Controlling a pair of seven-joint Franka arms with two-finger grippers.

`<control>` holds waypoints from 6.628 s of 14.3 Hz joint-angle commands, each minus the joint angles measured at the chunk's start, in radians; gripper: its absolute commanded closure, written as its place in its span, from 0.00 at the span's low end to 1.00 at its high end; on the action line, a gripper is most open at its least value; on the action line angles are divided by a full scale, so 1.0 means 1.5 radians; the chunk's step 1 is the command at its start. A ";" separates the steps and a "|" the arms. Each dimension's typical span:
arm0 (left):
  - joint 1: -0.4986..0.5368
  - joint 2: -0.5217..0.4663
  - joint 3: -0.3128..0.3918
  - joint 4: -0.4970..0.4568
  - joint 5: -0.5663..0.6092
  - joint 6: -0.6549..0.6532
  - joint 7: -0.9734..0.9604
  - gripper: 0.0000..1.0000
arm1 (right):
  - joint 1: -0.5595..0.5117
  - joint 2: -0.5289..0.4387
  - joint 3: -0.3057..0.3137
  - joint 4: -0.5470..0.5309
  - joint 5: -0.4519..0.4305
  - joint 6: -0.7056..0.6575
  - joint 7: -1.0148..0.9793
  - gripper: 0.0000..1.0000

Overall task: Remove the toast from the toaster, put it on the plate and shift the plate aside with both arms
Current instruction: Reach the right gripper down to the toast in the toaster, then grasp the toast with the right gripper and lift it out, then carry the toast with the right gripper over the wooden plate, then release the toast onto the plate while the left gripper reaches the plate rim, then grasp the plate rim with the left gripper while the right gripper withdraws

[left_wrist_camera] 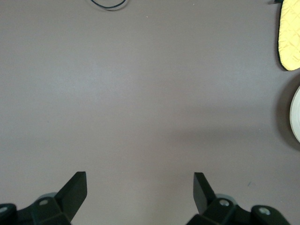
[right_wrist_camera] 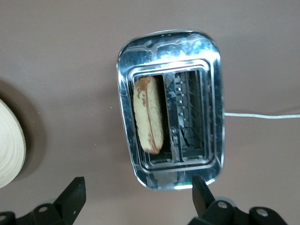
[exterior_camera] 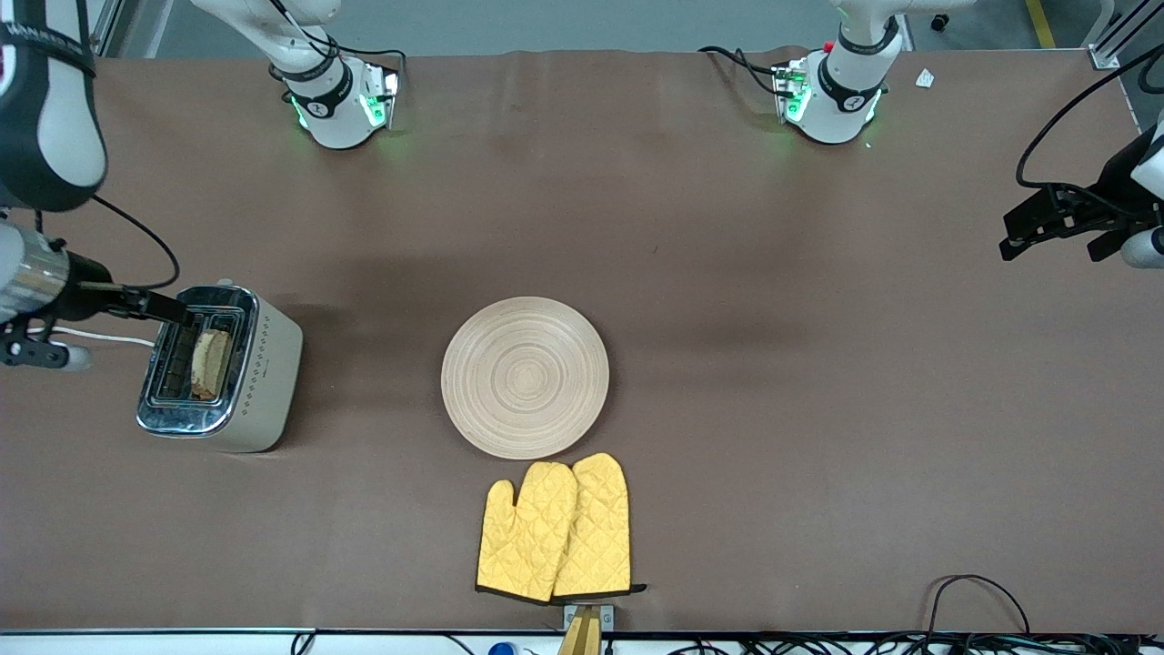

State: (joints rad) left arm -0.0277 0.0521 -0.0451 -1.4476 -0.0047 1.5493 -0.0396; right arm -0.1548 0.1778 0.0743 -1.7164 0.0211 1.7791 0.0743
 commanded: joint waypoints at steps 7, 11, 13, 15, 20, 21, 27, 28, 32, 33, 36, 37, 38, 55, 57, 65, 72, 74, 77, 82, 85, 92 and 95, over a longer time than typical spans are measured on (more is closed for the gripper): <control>0.001 -0.002 -0.001 0.002 0.004 0.006 0.005 0.00 | 0.005 0.092 0.001 -0.014 -0.038 0.094 -0.007 0.16; 0.001 -0.001 -0.001 0.001 0.004 0.006 0.005 0.00 | 0.007 0.092 0.001 -0.011 -0.038 0.088 0.010 0.99; 0.001 -0.001 -0.001 0.002 0.004 0.006 0.005 0.00 | 0.002 0.093 0.001 -0.011 -0.038 0.087 0.018 1.00; 0.001 -0.001 -0.001 0.002 0.003 0.006 0.005 0.00 | -0.002 0.094 0.001 -0.007 -0.038 0.085 0.013 1.00; 0.001 -0.001 -0.001 0.002 0.004 0.006 0.006 0.00 | 0.000 0.079 0.001 0.095 -0.037 -0.043 0.016 1.00; 0.001 -0.001 -0.001 0.001 0.003 0.006 0.005 0.00 | 0.001 0.073 0.002 0.119 -0.029 -0.083 0.018 1.00; 0.003 -0.001 0.002 0.001 0.004 0.006 0.006 0.00 | 0.060 0.055 0.004 0.200 -0.033 -0.163 0.061 1.00; 0.003 -0.001 0.002 0.002 0.004 0.006 0.006 0.00 | 0.080 0.055 0.005 0.204 -0.027 -0.169 0.117 1.00; 0.003 0.003 0.002 0.002 0.003 0.006 0.006 0.00 | 0.132 0.060 0.009 0.190 0.188 -0.152 0.268 1.00; 0.003 0.003 0.002 0.002 0.003 0.006 0.006 0.00 | 0.134 0.060 0.009 0.159 0.239 -0.117 0.287 1.00; 0.002 0.003 0.002 0.002 0.003 0.006 0.006 0.00 | 0.166 0.054 0.013 0.021 0.358 0.032 0.289 1.00; 0.002 0.003 0.002 0.002 0.003 0.006 0.006 0.00 | 0.178 0.054 0.013 -0.027 0.415 0.087 0.285 1.00; 0.002 0.003 0.002 0.002 0.003 0.006 0.006 0.00 | 0.209 0.054 0.013 -0.073 0.453 0.157 0.283 1.00; -0.029 0.135 -0.017 -0.007 -0.211 -0.008 0.000 0.00 | 0.372 0.206 0.012 -0.120 0.467 0.512 0.152 1.00; -0.030 0.176 -0.017 -0.006 -0.295 0.003 -0.018 0.00 | 0.358 0.210 0.012 -0.136 0.467 0.512 0.120 1.00; -0.091 0.284 -0.018 -0.078 -0.484 0.216 -0.048 0.00 | 0.297 0.210 0.009 -0.164 0.466 0.444 0.066 0.64; -0.217 0.402 -0.019 -0.100 -0.602 0.417 -0.030 0.00 | 0.249 0.143 0.004 -0.126 0.456 0.274 0.085 0.00; -0.229 0.423 -0.040 -0.096 -0.616 0.444 -0.006 0.00 | 0.224 0.114 -0.011 -0.117 0.428 0.210 0.086 0.00; -0.230 0.449 -0.061 -0.096 -0.670 0.462 0.061 0.00 | 0.213 0.051 -0.050 -0.112 0.348 0.141 0.092 0.00; -0.270 0.497 -0.061 -0.093 -0.729 0.535 0.135 0.00 | 0.172 -0.017 -0.083 -0.010 0.132 -0.019 0.080 0.00; -0.294 0.517 -0.061 -0.091 -0.731 0.582 0.136 0.00 | 0.153 -0.068 -0.084 -0.004 0.052 -0.046 0.018 0.00; -0.311 0.530 -0.061 -0.080 -0.766 0.593 0.136 0.22 | 0.080 -0.153 -0.084 -0.004 -0.015 -0.129 -0.045 0.00; -0.311 0.532 -0.061 -0.073 -0.762 0.593 0.136 0.56 | 0.077 -0.190 -0.085 -0.003 -0.050 -0.154 -0.045 0.00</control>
State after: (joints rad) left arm -0.4859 0.8374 -0.1383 -1.5796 -1.1295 2.4253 0.1490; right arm -0.0295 -0.0525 -0.0652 -1.7036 -0.0220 1.5670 0.0114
